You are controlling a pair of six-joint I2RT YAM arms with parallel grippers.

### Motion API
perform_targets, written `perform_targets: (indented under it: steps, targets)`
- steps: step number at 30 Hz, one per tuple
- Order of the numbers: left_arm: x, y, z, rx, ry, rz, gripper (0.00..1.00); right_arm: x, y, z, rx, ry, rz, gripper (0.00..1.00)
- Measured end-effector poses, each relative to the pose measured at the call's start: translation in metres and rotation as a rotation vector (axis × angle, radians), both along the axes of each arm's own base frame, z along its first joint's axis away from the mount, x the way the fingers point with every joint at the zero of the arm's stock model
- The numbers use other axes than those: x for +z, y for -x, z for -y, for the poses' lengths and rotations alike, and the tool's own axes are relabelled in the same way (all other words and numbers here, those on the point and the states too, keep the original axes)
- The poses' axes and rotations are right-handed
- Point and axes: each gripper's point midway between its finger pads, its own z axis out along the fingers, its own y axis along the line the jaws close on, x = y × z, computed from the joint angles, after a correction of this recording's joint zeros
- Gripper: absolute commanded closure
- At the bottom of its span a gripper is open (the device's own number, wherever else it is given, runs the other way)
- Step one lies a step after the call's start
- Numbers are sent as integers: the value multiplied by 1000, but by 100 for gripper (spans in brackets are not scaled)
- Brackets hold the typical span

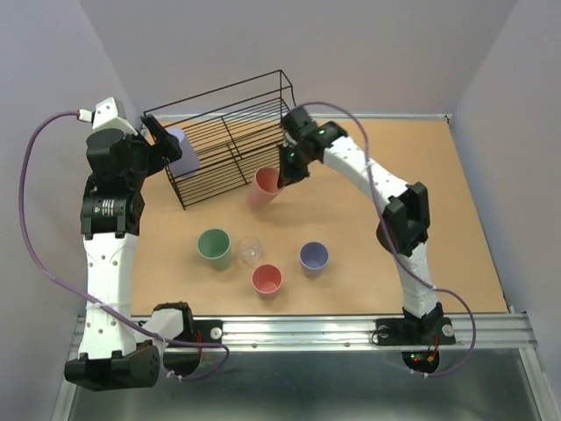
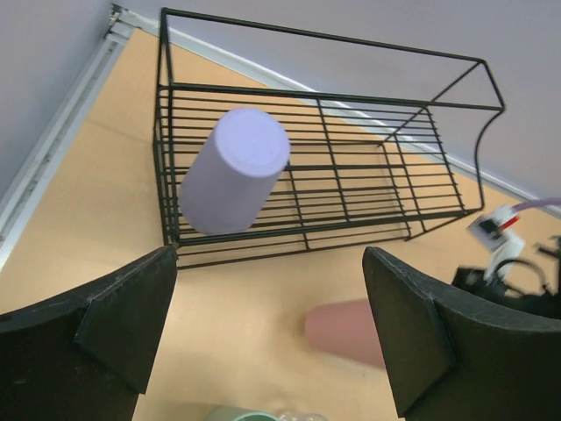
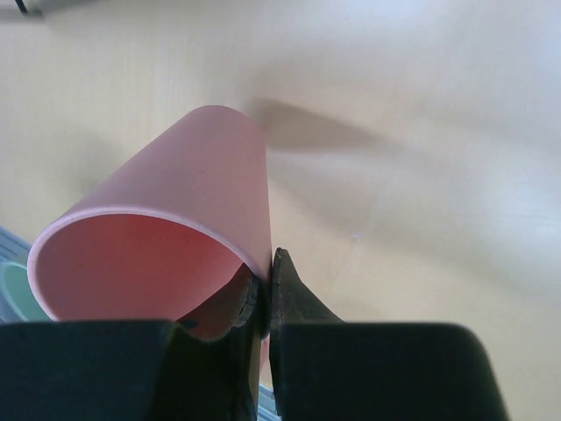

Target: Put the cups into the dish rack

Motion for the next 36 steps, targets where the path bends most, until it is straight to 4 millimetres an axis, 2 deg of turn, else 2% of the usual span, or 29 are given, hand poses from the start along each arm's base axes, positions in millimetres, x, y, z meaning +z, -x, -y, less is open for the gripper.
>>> perform_targets:
  steps: [4,7,9,11,12,15,18,21,26,30,36]
  targets:
    - [18,-6,15,-73,44,36,2,63,-40,46,-147,-149,57,100]
    - [39,-12,27,-130,85,87,2,128,-55,75,-233,-327,118,100]
    - [57,-15,37,-174,119,126,2,171,-51,77,-241,-472,157,100]
    - [77,-20,50,-231,165,179,2,198,-41,70,-222,-591,164,100]
    - [84,-22,55,-254,183,197,2,216,-28,67,-201,-672,161,100]
    - [105,-25,79,-366,282,271,2,252,-9,53,-149,-918,104,100]
    - [112,-27,100,-471,382,339,2,273,-11,43,-101,-1117,77,100]
    - [107,-31,128,-582,493,353,2,279,-15,40,-99,-1269,0,100]
    - [113,-36,169,-731,564,369,2,291,-14,41,-76,-1381,-67,100]
    - [125,-29,182,-803,597,431,2,307,-6,45,-20,-1430,-41,100]
    - [145,-17,189,-870,622,538,2,314,1,46,10,-1448,-45,100]
